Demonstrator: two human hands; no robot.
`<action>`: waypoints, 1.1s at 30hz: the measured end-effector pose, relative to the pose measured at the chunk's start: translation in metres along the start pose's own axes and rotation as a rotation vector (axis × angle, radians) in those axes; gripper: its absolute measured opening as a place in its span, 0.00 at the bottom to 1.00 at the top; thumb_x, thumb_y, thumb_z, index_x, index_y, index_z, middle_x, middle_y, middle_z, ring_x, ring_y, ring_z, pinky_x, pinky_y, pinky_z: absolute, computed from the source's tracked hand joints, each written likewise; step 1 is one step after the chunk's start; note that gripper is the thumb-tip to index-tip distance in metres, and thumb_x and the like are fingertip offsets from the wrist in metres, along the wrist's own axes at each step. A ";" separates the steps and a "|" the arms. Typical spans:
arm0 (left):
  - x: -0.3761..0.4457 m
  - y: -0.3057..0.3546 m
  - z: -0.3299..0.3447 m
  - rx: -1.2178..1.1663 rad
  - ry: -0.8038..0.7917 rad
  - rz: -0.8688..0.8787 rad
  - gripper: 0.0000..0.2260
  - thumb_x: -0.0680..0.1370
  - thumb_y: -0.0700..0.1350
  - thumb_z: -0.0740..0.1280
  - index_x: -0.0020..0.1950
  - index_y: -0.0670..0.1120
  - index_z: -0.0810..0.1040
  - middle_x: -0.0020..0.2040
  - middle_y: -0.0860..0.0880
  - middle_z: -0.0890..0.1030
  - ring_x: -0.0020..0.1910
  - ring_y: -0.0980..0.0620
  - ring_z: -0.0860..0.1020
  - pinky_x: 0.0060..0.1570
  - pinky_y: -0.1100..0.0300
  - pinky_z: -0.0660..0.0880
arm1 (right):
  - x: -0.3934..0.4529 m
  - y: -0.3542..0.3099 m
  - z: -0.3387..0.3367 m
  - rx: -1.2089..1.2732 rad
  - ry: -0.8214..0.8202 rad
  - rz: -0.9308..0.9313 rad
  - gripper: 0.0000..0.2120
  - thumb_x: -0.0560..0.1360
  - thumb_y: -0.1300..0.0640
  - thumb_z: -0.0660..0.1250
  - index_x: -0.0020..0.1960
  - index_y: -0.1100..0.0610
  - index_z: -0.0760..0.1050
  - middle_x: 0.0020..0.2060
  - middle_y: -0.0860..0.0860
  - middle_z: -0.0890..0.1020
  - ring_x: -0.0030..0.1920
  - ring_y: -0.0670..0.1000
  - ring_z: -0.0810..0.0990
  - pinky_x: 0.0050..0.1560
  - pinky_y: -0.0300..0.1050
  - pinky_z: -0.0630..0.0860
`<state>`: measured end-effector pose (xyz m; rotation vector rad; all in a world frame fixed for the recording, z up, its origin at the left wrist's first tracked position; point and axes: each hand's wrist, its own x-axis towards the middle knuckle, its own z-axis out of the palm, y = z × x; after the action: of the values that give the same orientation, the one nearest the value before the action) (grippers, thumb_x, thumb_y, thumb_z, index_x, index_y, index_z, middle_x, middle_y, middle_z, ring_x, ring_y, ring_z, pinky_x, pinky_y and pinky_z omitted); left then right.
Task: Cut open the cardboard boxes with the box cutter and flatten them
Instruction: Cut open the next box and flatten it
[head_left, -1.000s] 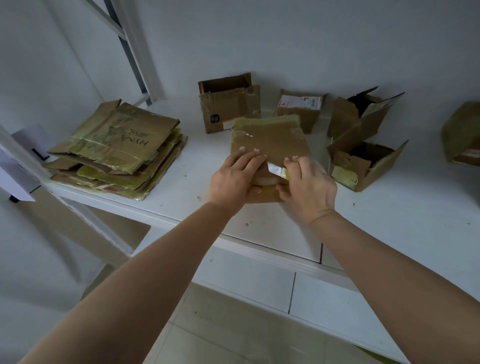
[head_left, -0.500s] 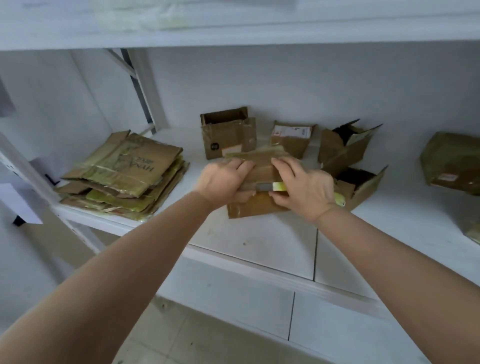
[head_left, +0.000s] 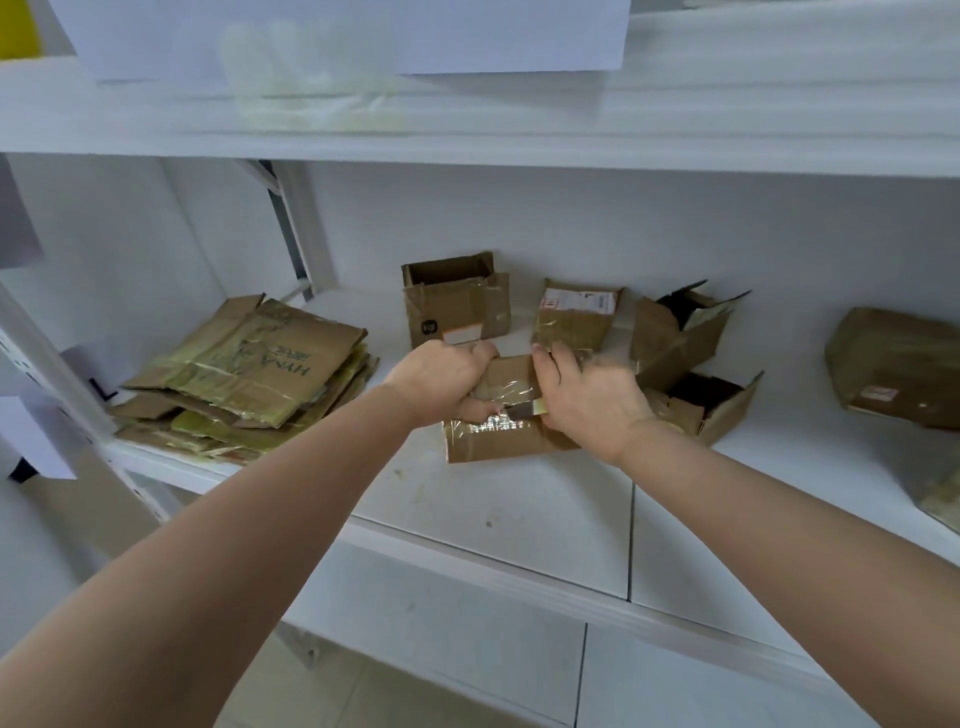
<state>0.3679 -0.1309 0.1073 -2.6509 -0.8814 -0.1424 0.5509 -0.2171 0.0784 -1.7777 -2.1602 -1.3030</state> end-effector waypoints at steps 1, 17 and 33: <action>0.001 -0.001 0.000 -0.013 0.003 -0.003 0.28 0.76 0.61 0.64 0.66 0.42 0.66 0.50 0.45 0.80 0.47 0.43 0.80 0.42 0.54 0.72 | 0.002 -0.002 0.001 -0.007 -0.006 0.007 0.29 0.57 0.49 0.79 0.54 0.61 0.81 0.42 0.57 0.83 0.22 0.52 0.76 0.23 0.35 0.63; -0.012 -0.001 0.003 -0.346 0.143 -0.023 0.32 0.73 0.60 0.69 0.71 0.45 0.67 0.64 0.43 0.72 0.64 0.45 0.70 0.58 0.56 0.69 | 0.003 0.010 0.008 0.110 0.144 -0.050 0.23 0.62 0.50 0.74 0.52 0.61 0.73 0.46 0.65 0.83 0.22 0.55 0.77 0.24 0.36 0.65; -0.015 0.008 -0.005 0.160 0.052 0.064 0.26 0.78 0.54 0.65 0.66 0.35 0.72 0.53 0.39 0.80 0.47 0.41 0.80 0.40 0.53 0.76 | -0.006 0.017 0.004 0.166 -0.065 0.093 0.33 0.66 0.37 0.71 0.58 0.64 0.77 0.48 0.60 0.83 0.21 0.54 0.75 0.23 0.35 0.63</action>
<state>0.3611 -0.1472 0.1062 -2.5119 -0.7578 -0.1193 0.5688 -0.2199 0.0824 -1.8534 -2.1187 -1.0278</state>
